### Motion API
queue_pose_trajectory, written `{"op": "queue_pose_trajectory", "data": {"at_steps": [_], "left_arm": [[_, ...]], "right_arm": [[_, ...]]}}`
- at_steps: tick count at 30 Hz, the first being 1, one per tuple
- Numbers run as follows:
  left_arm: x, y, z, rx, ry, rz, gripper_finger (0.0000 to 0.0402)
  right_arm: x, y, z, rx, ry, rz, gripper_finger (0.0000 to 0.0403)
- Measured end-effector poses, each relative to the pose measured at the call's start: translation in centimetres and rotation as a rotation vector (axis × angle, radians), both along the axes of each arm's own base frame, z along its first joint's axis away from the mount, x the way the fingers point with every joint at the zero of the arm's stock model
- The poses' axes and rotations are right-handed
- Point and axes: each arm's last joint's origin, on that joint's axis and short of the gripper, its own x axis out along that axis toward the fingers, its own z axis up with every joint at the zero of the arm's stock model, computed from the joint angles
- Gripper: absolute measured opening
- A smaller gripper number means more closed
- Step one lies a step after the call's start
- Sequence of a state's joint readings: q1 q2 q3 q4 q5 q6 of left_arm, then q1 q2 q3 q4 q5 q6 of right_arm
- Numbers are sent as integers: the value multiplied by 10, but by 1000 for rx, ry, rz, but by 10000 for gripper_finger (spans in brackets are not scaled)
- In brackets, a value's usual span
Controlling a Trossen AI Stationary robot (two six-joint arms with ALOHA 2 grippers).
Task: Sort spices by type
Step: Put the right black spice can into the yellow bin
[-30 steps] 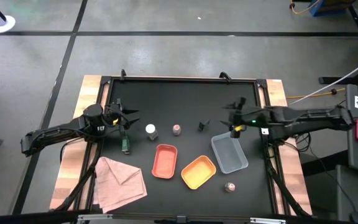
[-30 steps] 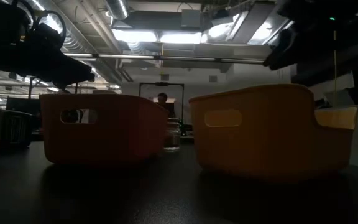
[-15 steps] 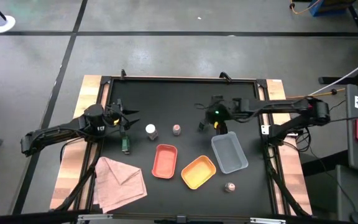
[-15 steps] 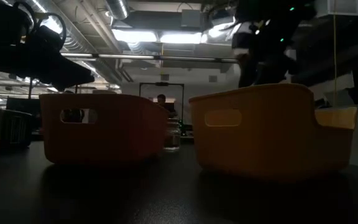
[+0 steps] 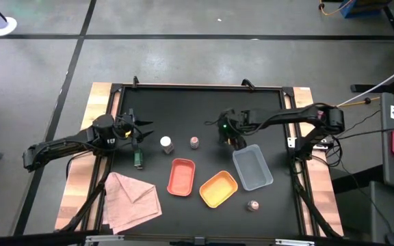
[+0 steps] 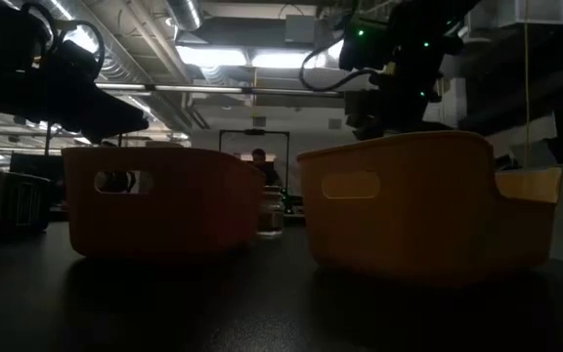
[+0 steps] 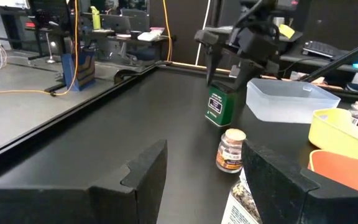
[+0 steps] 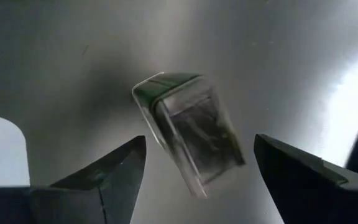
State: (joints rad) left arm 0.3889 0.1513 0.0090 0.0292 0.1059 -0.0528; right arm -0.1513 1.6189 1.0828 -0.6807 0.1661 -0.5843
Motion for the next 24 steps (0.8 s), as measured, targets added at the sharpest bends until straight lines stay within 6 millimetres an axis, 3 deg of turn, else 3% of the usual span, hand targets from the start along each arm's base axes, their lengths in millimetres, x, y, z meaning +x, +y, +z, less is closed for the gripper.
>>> {"op": "queue_pose_trajectory", "data": {"at_steps": [6,15,24], "left_arm": [[0,0,0,0,0,0,196],[0,0,0,-1,1,-1,196],[0,0,0,-1,2,-1,196]], "right_arm": [[3,0,-8,12,26,4,266],[4,0,-11,16,36,3,135],[3,-1,-10,2,53,-3,129]]}}
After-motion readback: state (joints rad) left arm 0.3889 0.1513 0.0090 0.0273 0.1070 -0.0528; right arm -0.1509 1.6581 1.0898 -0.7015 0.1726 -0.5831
